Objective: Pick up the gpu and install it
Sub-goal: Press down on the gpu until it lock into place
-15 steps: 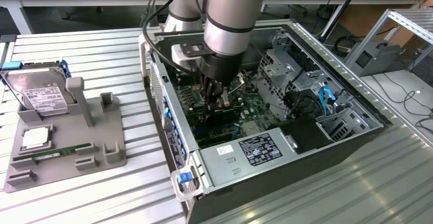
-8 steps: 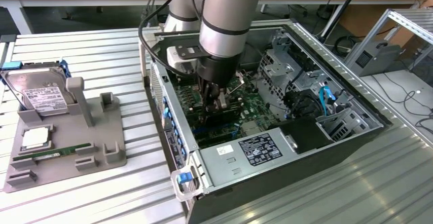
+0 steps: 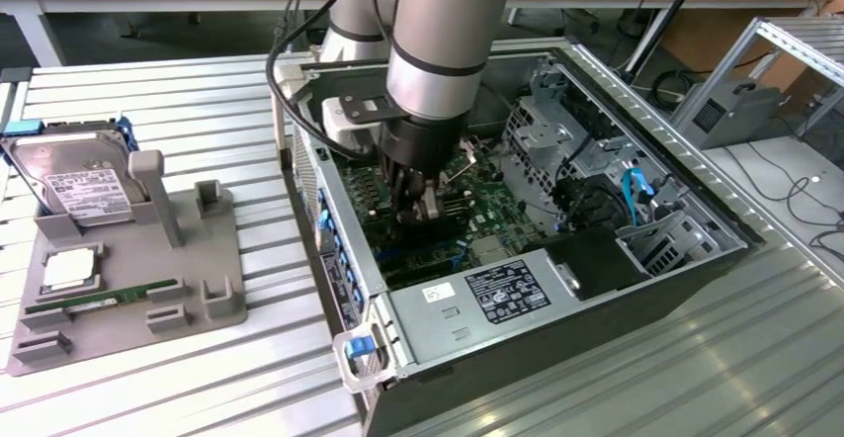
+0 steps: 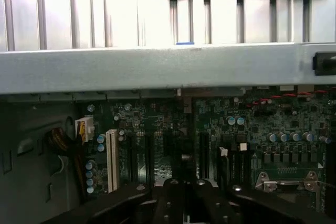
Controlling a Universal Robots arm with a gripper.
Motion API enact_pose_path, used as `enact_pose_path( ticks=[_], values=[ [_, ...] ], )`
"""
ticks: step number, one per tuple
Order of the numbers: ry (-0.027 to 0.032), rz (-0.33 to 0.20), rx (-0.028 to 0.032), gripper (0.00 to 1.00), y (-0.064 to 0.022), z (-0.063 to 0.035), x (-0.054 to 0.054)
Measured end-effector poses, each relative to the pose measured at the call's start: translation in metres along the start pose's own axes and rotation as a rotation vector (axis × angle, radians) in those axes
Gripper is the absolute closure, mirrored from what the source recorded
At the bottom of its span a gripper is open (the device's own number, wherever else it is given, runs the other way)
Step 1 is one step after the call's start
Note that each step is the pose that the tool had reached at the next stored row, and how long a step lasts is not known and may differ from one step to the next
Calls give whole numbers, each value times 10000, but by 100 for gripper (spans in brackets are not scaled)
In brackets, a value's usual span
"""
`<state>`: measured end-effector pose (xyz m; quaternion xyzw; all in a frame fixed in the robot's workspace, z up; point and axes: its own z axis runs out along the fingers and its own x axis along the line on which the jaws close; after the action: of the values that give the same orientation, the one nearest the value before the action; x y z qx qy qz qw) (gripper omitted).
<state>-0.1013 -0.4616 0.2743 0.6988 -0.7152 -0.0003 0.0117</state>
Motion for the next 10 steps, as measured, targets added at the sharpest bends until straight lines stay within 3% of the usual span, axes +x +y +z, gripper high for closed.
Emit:
enact_pose_path(
  ticks=[6,10],
  values=[
    [-13,-8,-4,87,0,-7,35],
    [-15,-7,5,87,2,-83,1]
  ],
)
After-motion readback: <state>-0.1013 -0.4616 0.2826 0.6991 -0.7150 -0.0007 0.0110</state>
